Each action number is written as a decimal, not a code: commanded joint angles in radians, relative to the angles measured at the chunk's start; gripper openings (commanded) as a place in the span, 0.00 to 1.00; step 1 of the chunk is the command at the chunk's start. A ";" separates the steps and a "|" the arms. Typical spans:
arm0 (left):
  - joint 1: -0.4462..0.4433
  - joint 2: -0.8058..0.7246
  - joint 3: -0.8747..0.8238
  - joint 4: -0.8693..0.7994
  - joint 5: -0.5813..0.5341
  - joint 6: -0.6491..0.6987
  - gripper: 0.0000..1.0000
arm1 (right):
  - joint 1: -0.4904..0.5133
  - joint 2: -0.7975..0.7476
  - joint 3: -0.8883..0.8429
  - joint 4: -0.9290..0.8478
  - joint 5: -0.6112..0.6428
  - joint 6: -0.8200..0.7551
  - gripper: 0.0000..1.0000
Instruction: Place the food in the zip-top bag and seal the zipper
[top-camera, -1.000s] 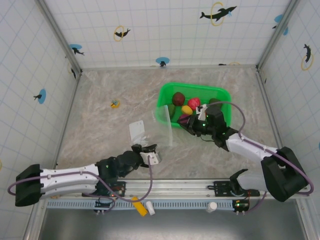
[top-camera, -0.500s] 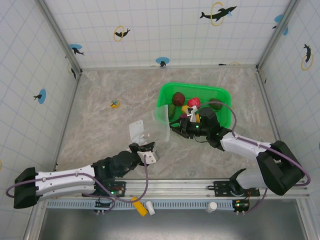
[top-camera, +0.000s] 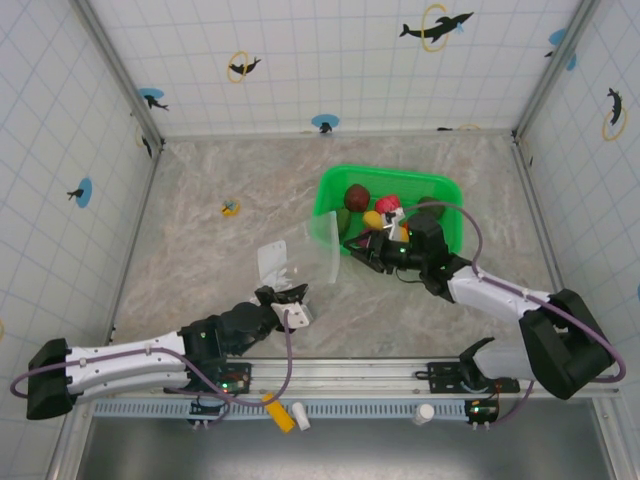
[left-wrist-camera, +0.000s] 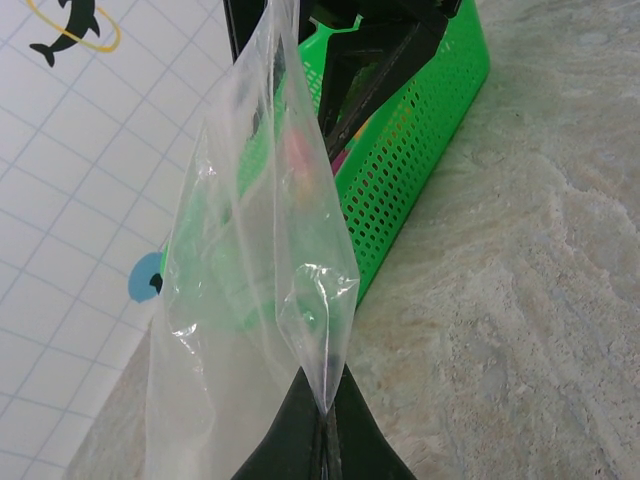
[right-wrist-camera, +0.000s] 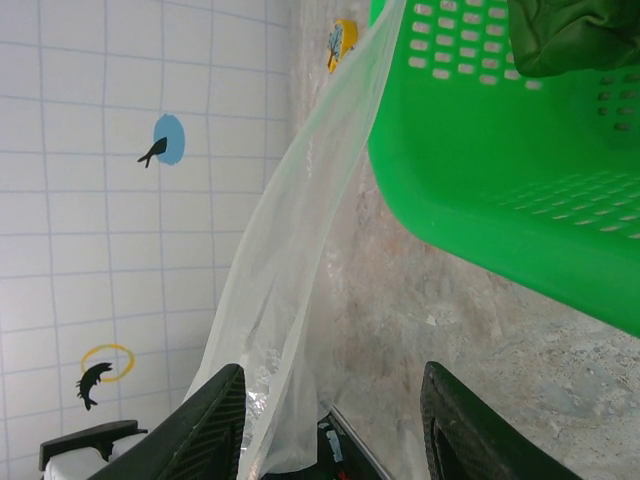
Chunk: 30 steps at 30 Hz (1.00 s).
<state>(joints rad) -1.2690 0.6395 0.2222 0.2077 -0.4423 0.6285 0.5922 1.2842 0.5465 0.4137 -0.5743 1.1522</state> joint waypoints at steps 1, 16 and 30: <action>-0.008 0.000 -0.010 -0.019 0.005 -0.008 0.00 | 0.028 0.013 0.034 0.027 -0.016 0.002 0.49; -0.008 -0.020 0.046 -0.096 -0.010 -0.204 0.54 | 0.063 0.170 0.138 0.116 0.005 -0.004 0.11; -0.001 0.113 0.510 -0.597 -0.169 -1.175 0.98 | 0.179 -0.008 0.138 -0.079 0.297 -0.420 0.00</action>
<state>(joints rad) -1.2690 0.7143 0.6792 -0.2424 -0.5404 -0.2684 0.7341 1.3437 0.6701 0.3714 -0.4137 0.8909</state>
